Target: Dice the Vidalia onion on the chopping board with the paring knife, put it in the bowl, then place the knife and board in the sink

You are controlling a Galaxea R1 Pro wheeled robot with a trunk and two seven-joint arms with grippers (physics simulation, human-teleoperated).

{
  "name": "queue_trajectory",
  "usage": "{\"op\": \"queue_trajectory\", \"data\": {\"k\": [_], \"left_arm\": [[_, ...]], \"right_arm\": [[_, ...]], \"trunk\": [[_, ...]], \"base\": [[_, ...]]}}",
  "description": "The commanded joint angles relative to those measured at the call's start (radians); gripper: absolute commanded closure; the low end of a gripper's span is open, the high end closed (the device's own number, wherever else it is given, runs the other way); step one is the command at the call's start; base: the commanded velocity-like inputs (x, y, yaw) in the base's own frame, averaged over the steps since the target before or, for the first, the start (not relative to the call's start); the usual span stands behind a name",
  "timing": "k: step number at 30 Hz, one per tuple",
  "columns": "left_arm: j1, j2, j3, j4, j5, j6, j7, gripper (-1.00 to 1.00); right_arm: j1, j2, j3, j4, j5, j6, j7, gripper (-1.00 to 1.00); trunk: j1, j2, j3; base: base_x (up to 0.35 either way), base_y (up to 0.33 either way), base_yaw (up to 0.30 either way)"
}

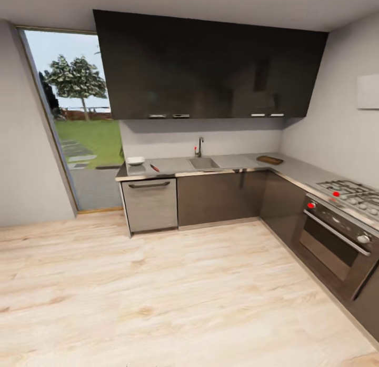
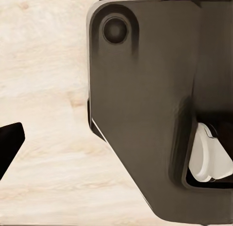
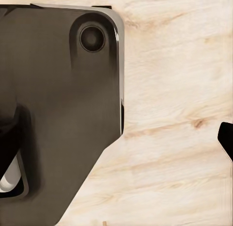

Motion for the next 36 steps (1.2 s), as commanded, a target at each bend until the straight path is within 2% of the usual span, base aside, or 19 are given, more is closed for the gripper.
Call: {"op": "queue_trajectory", "data": {"k": [1,7,16,36], "left_arm": [[0.0,0.001,0.0,0.0,0.002,-0.003,0.0,-1.0],[0.0,0.005,0.0,0.0,0.002,-0.007,0.0,-1.0],[0.0,0.015,0.0,0.0,0.002,-0.007,0.0,-1.0],[0.0,0.015,0.0,0.0,0.002,-0.007,0.0,-1.0]], "right_arm": [[0.0,0.0,0.0,0.001,-0.001,-0.003,0.0,-1.0],[0.0,0.0,0.0,0.001,-0.001,-0.003,0.0,-1.0],[0.0,0.0,0.0,0.001,-0.001,-0.003,0.0,-1.0],[0.0,0.0,0.0,0.001,-0.001,-0.003,0.0,-1.0]], "trunk": [[0.0,-0.001,-0.001],[0.0,-0.001,-0.001],[0.0,-0.001,-0.001],[0.0,-0.001,-0.001]], "base": [[0.0,0.0,0.295],[0.135,0.0,0.295],[0.33,0.0,0.295],[0.345,0.0,0.295]]}}
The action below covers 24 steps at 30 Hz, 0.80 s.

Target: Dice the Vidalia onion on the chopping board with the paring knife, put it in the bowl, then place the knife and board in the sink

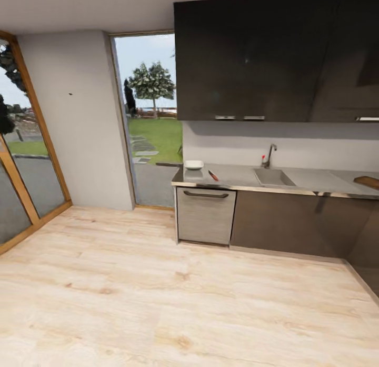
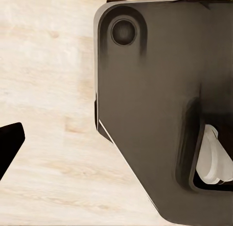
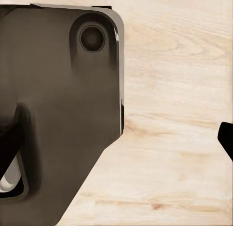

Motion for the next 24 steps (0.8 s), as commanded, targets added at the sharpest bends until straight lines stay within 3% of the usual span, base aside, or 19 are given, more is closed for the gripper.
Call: {"op": "queue_trajectory", "data": {"k": [1,9,24], "left_arm": [[0.0,0.0,0.0,0.0,0.002,-0.002,0.0,-1.0],[0.0,0.0,0.0,0.0,0.002,-0.002,0.0,-1.0],[0.0,0.0,0.0,0.0,0.002,-0.002,0.0,-1.0]], "right_arm": [[0.0,0.0,0.0,0.001,-0.001,-0.003,0.0,-1.0],[0.0,0.0,0.0,0.001,-0.001,-0.003,0.0,-1.0],[0.0,0.0,0.0,0.001,-0.001,-0.003,0.0,-1.0]], "trunk": [[0.001,-0.001,-0.001],[0.001,-0.001,-0.001],[0.001,-0.001,-0.002]], "base": [[0.345,0.0,0.286],[0.345,0.0,0.099],[0.345,0.0,-0.025]]}}
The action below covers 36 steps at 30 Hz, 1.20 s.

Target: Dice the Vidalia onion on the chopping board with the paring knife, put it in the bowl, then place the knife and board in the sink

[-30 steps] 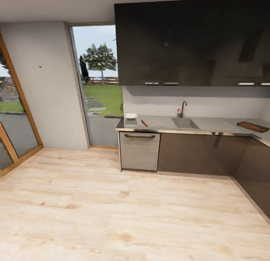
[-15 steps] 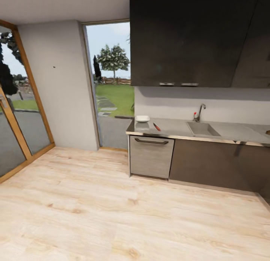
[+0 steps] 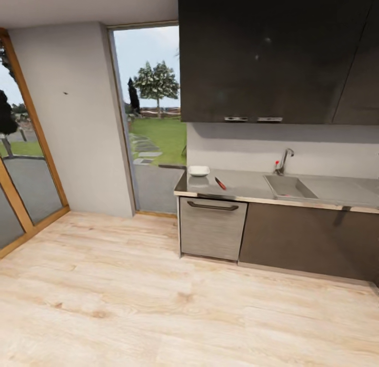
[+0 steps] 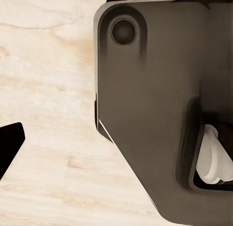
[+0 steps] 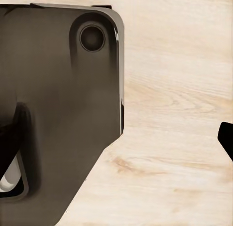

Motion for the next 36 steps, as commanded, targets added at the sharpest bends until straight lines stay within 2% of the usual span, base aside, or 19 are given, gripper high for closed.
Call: {"op": "queue_trajectory", "data": {"k": [1,11,20,36], "left_arm": [[0.0,0.0,0.0,0.0,0.002,-0.003,0.0,-1.0],[0.0,0.001,0.0,0.0,0.002,-0.003,0.0,-1.0],[0.0,0.002,0.0,0.0,0.002,-0.003,0.0,-1.0],[0.0,0.002,0.0,0.0,0.002,-0.003,0.0,-1.0]], "right_arm": [[-0.001,0.0,0.0,0.001,-0.001,-0.004,0.0,-1.0],[-0.001,0.0,0.0,0.001,-0.001,-0.004,0.0,-1.0],[-0.001,0.0,0.0,0.001,-0.001,-0.004,0.0,-1.0],[-0.001,0.0,0.0,0.001,-0.001,-0.004,0.0,-1.0]], "trunk": [[0.001,-0.001,-0.002],[0.001,-0.001,-0.002],[0.001,-0.001,-0.002],[0.001,-0.001,-0.002]], "base": [[0.345,0.0,-0.128],[0.345,0.0,-0.024],[0.345,0.001,-0.157],[0.345,0.104,-0.073]]}}
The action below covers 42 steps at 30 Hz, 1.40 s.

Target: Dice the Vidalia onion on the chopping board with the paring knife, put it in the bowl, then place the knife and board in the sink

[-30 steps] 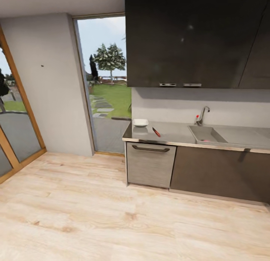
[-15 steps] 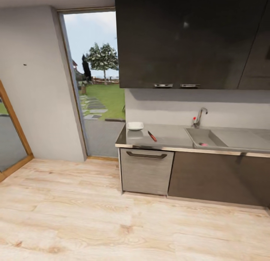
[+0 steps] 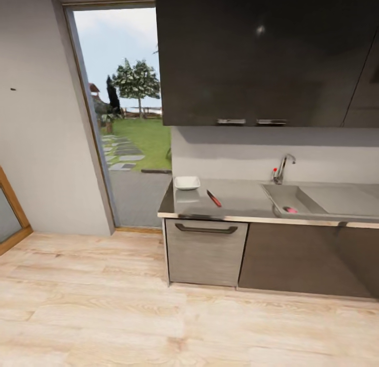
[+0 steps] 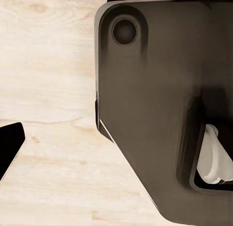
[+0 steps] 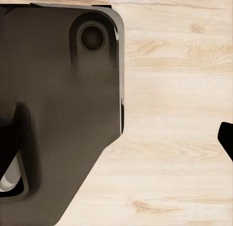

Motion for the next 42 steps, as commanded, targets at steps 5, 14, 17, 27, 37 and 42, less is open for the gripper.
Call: {"op": "queue_trajectory", "data": {"k": [5,14,17,27,37,42], "left_arm": [[0.0,0.0,0.0,0.0,0.002,-0.002,0.0,-1.0],[0.0,0.0,0.0,0.0,0.002,-0.002,0.0,-1.0],[0.0,0.0,0.0,0.0,0.002,-0.002,0.0,-1.0],[0.0,0.0,0.0,0.0,0.002,-0.002,0.0,-1.0],[0.0,0.0,0.0,0.0,0.002,-0.002,0.0,-1.0],[0.0,0.0,0.0,0.0,0.002,-0.002,0.0,-1.0]], "right_arm": [[-0.001,0.0,0.0,0.001,-0.001,-0.004,0.0,-1.0],[-0.001,0.0,0.0,0.001,-0.001,-0.004,0.001,-1.0],[-0.001,0.0,0.0,0.001,-0.001,-0.003,0.001,-1.0],[-0.001,0.0,0.0,0.001,-0.001,-0.004,0.001,-1.0],[-0.001,0.0,0.0,0.001,-0.001,-0.003,0.001,-1.0],[-0.001,0.0,0.0,0.001,-0.001,-0.003,0.001,-1.0]], "trunk": [[0.001,-0.001,-0.001],[0.001,-0.001,-0.001],[0.001,-0.001,-0.001],[0.001,-0.001,-0.001],[0.001,-0.001,-0.001],[0.001,-0.001,-0.001]], "base": [[0.345,0.049,-0.004],[0.345,0.002,-0.04],[0.345,0.0,-0.218],[0.345,0.0,-0.13],[0.342,0.0,-0.002],[0.34,0.0,0.0]]}}
